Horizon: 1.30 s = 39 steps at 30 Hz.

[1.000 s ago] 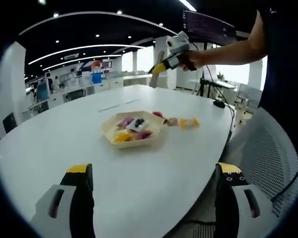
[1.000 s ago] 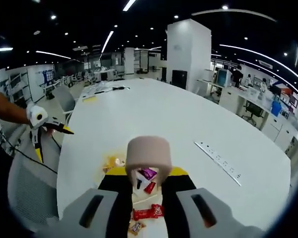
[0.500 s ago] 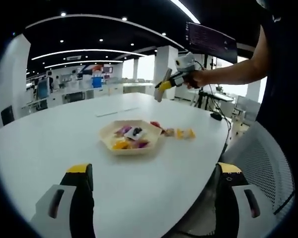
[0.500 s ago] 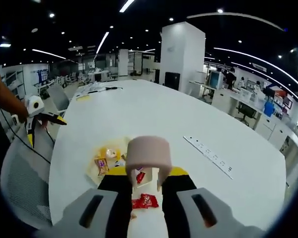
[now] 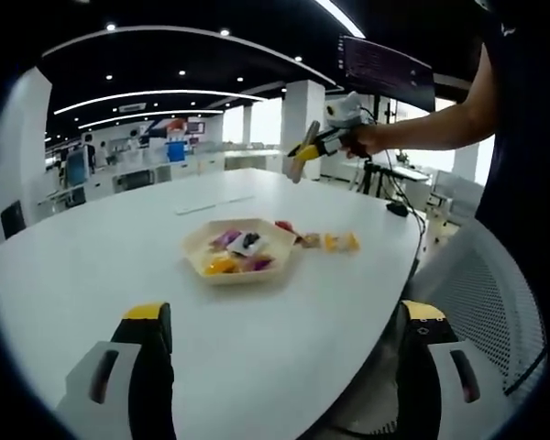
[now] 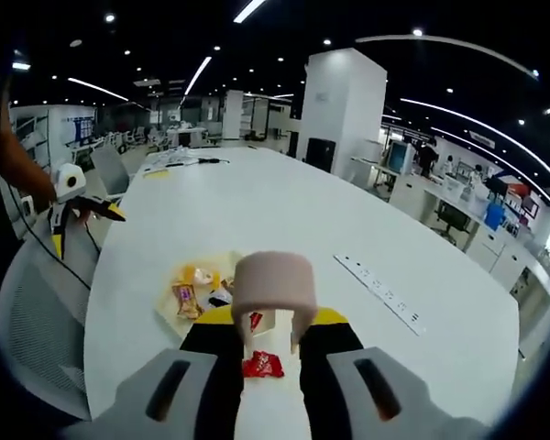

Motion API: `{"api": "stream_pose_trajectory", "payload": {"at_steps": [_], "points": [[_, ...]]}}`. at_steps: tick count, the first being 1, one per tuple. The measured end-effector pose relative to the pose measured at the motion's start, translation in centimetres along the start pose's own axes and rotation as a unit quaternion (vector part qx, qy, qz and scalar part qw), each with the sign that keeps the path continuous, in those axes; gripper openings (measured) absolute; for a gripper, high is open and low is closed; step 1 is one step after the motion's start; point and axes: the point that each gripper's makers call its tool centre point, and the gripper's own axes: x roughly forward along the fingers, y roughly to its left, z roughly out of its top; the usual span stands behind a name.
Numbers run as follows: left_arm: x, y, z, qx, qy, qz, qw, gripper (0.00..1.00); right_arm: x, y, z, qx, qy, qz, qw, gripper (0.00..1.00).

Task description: Place the target food into the container with the food tongs after gripping and lifting it, then release it inside without dropping or visibly crushing the food.

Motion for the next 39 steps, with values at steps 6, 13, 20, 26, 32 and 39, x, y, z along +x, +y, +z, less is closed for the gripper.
{"api": "stream_pose_trajectory", "payload": {"at_steps": [6,13,20,26,32,39], "points": [[0.0,0.2,-0.1,0.003,0.000,0.005,1.0000,0.99,1.4,-0.2,-1.6,0.013,-0.005,-0.003,0.9999,0.21],[0.0,0.4,-0.3,0.001,0.006,0.006,1.0000,0.99,2.6,0.1,-3.2,0.040,-0.010,-0.004,0.9991,0.21],[0.0,0.5,-0.4,-0.002,0.009,0.008,0.9999,0.98,3.7,0.5,-4.5,0.053,-0.003,0.002,0.9986,0.22],[0.0,0.6,-0.4,-0.003,0.009,0.013,0.9999,0.97,4.6,0.7,-5.5,0.058,0.004,0.006,0.9983,0.21],[0.0,0.6,-0.6,-0.003,0.014,0.012,0.9998,0.97,5.5,0.8,-6.5,0.074,0.025,0.001,0.9969,0.21],[0.0,0.7,-0.8,-0.001,0.018,0.014,0.9997,0.97,6.3,0.9,-7.8,0.085,0.042,-0.006,0.9955,0.20]]}}
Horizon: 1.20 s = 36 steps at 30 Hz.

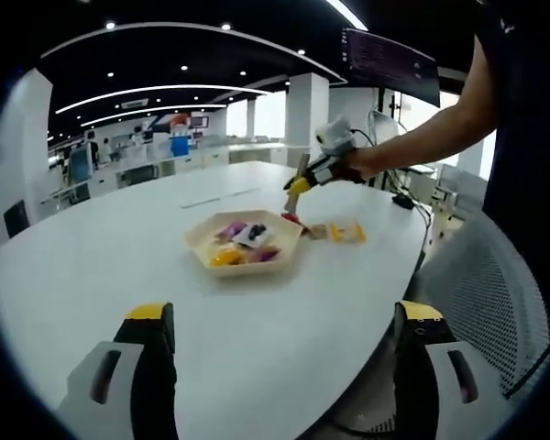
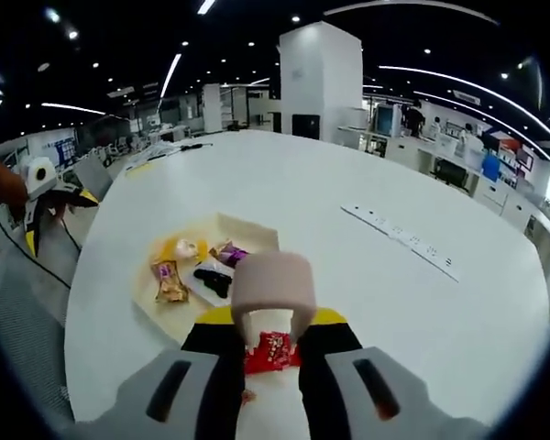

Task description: Place the target food into the container with the food tongs after gripping and lifting it, then release it inside without dropping or visibly crushing the food.

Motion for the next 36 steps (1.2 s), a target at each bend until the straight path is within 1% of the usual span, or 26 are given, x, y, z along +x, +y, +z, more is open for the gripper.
{"api": "stream_pose_trajectory", "payload": {"at_steps": [2,7,8,10,13,17,19,24,27,29,32,34,36], "points": [[0.0,0.0,0.0,-0.001,0.002,0.000,1.0000,0.96,0.3,0.0,-0.2,0.005,-0.002,0.000,1.0000,0.20],[0.0,0.1,-0.2,-0.003,0.005,0.002,1.0000,0.96,0.7,0.2,-1.2,0.012,0.024,-0.003,0.9996,0.18],[0.1,0.2,-0.3,-0.003,0.006,0.003,1.0000,0.96,0.7,0.0,-1.0,0.007,0.021,-0.008,0.9997,0.17],[0.1,0.1,-0.3,-0.003,0.007,0.002,1.0000,0.95,0.9,-0.3,-1.0,0.016,0.028,-0.013,0.9994,0.16],[0.1,0.1,-0.3,-0.004,0.008,0.002,1.0000,0.95,0.8,-0.3,-0.8,0.020,0.030,-0.015,0.9992,0.14],[0.1,0.1,-0.2,-0.005,0.006,0.003,1.0000,0.95,0.7,0.0,-0.5,0.033,0.029,-0.011,0.9990,0.14],[0.1,0.1,-0.2,-0.005,0.007,0.003,1.0000,0.95,0.6,0.1,-0.5,0.029,0.034,-0.012,0.9989,0.14],[0.0,0.2,-0.2,-0.005,0.004,0.004,1.0000,0.95,0.4,-0.1,-0.2,0.034,0.039,-0.014,0.9986,0.14],[0.0,0.2,-0.2,-0.004,0.004,0.004,1.0000,0.94,0.2,-0.2,0.4,0.021,0.039,-0.014,0.9989,0.14],[0.0,0.1,-0.1,-0.004,0.005,0.004,1.0000,0.94,-0.1,-0.1,1.1,0.011,0.038,-0.009,0.9992,0.13],[0.0,0.2,-0.1,-0.004,0.004,0.005,1.0000,0.94,-0.7,-0.1,2.7,-0.014,0.037,-0.007,0.9992,0.13],[0.0,0.3,-0.2,-0.005,0.004,0.004,1.0000,0.94,-1.2,0.1,3.7,-0.029,0.034,0.000,0.9990,0.14],[0.0,0.2,-0.2,-0.004,0.003,0.003,1.0000,0.94,-1.6,0.1,4.3,-0.033,0.032,0.002,0.9989,0.14]]}}
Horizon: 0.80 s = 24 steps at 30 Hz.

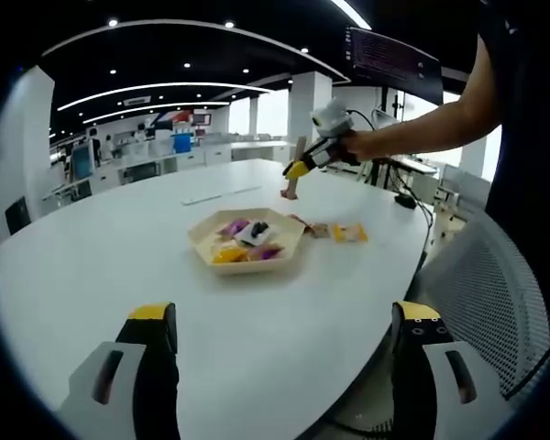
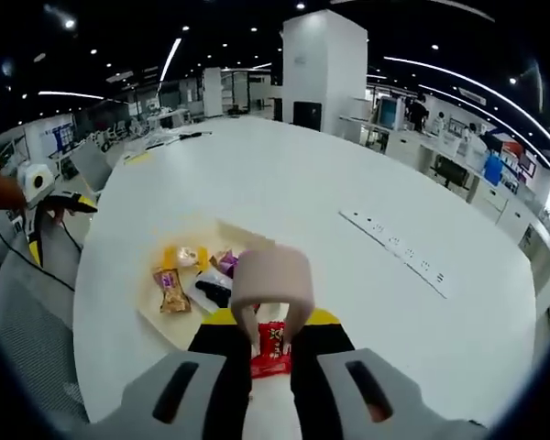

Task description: Place the target food into the container with the food tongs after gripping and lifting it, then release it inside without dropping or visibly crushing the food.

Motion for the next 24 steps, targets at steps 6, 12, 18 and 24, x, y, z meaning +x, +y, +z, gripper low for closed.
{"api": "stream_pose_trajectory", "payload": {"at_steps": [6,12,18,24], "points": [[0.0,-0.4,0.2,-0.001,-0.002,-0.007,1.0000,0.94,-1.4,-0.2,1.8,-0.029,0.001,-0.006,0.9996,0.14],[-0.2,-0.3,0.8,0.001,-0.016,-0.006,0.9999,0.95,-2.4,-0.5,3.9,-0.025,-0.012,-0.009,0.9996,0.14],[-0.2,0.0,0.6,0.016,-0.010,0.004,0.9998,0.99,-2.6,0.7,6.3,-0.027,-0.034,-0.002,0.9990,0.14],[-0.5,0.8,0.5,0.050,0.000,0.029,0.9983,0.99,-1.7,2.4,6.6,-0.031,-0.034,0.011,0.9989,0.15]]}}
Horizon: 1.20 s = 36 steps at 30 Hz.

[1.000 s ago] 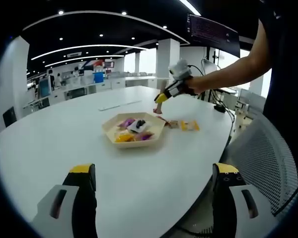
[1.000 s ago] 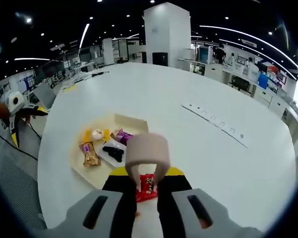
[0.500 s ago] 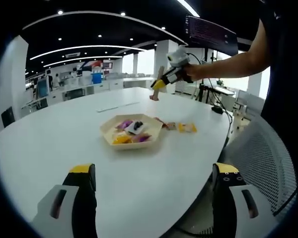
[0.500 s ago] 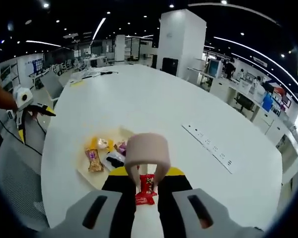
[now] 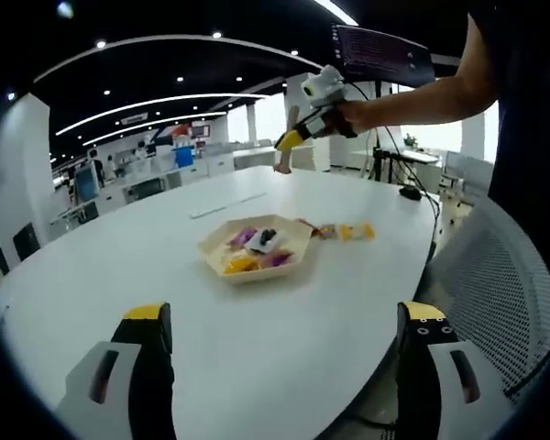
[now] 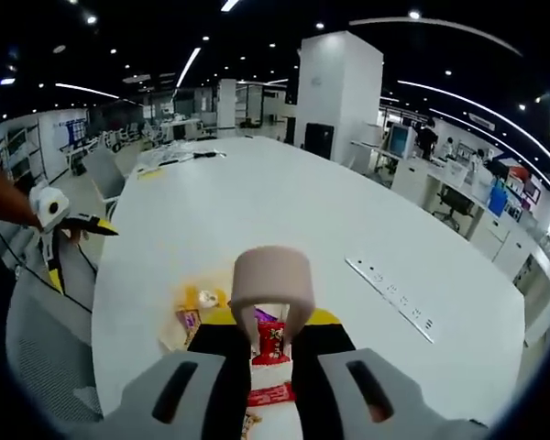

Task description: Place the target food into the container with the food tongs after gripping and lifting it, then release it inside without dropping or visibly crushing the food.

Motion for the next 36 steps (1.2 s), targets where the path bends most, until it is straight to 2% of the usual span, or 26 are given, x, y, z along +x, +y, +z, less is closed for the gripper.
{"api": "stream_pose_trajectory", "payload": {"at_steps": [2,7,12,17,26,36], "points": [[0.0,0.2,-0.1,-0.009,0.004,0.000,0.9999,0.99,0.3,0.7,0.3,0.002,-0.002,0.005,1.0000,0.15],[-0.3,0.7,0.3,-0.026,-0.007,0.008,0.9996,0.99,0.7,1.9,0.9,0.005,-0.006,0.016,0.9998,0.15],[-0.4,1.0,0.2,-0.012,-0.001,0.020,0.9997,0.99,0.9,3.0,1.6,0.007,-0.010,0.026,0.9996,0.15],[-0.5,1.2,0.1,-0.017,0.003,0.026,0.9995,0.99,1.2,3.8,2.0,0.010,-0.014,0.033,0.9993,0.15],[-0.5,1.2,-0.2,-0.018,0.010,0.025,0.9995,0.99,1.4,4.4,2.1,0.007,-0.016,0.038,0.9991,0.15],[-0.5,1.1,0.2,-0.011,0.000,0.025,0.9996,0.99,1.9,4.8,1.7,0.004,-0.011,0.042,0.9990,0.16]]}}
